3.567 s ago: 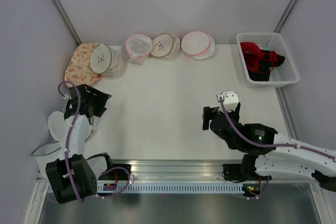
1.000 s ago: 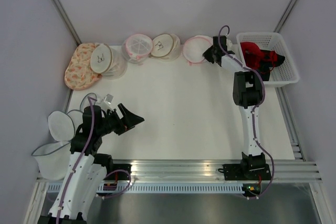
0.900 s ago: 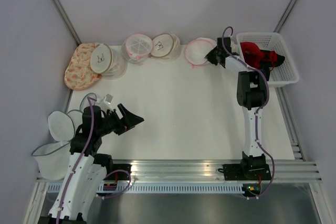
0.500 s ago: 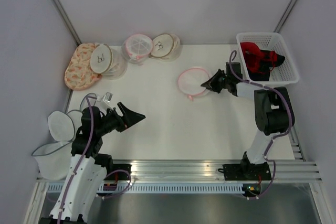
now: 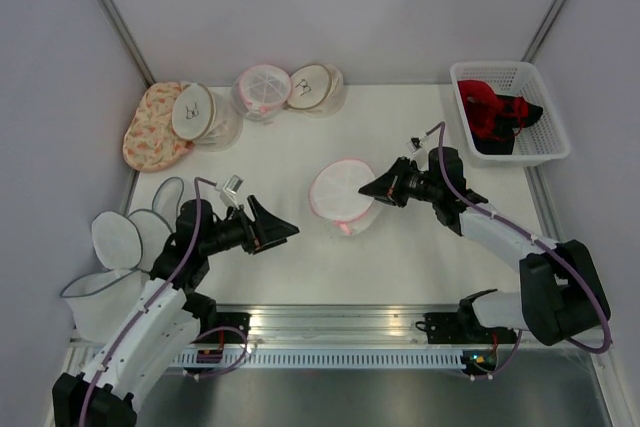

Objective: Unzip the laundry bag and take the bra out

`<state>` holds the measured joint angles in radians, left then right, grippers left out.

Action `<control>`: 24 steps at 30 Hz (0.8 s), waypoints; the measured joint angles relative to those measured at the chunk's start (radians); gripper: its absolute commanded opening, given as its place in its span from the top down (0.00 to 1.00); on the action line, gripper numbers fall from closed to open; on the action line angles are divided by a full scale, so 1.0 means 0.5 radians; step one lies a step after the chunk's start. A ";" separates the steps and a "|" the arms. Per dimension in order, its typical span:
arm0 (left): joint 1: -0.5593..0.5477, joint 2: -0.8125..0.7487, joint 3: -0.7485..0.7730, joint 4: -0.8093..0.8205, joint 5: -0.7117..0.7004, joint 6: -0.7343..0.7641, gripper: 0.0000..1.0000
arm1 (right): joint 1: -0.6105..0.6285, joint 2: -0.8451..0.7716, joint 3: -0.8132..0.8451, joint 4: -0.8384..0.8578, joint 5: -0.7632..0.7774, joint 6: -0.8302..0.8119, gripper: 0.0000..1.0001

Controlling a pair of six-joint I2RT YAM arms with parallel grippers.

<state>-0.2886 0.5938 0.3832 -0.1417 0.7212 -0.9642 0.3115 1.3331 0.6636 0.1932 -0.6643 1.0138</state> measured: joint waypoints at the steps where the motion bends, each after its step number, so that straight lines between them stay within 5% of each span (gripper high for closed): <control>1: -0.060 0.020 -0.016 0.037 -0.024 -0.034 0.05 | 0.022 -0.031 -0.024 0.035 -0.004 0.031 1.00; 15: -0.719 0.562 -0.016 0.500 -0.636 -0.247 0.08 | 0.230 -0.243 -0.342 0.297 -0.027 0.342 1.00; 24: -0.740 0.568 -0.015 0.504 -0.970 -0.255 0.37 | 0.236 -0.413 -0.358 0.307 -0.137 0.387 1.00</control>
<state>-0.6586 0.8780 0.3756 0.1101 0.2359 -1.0916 0.4294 1.1267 0.4847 0.3470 -0.7330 1.2072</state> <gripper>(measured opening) 0.680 0.017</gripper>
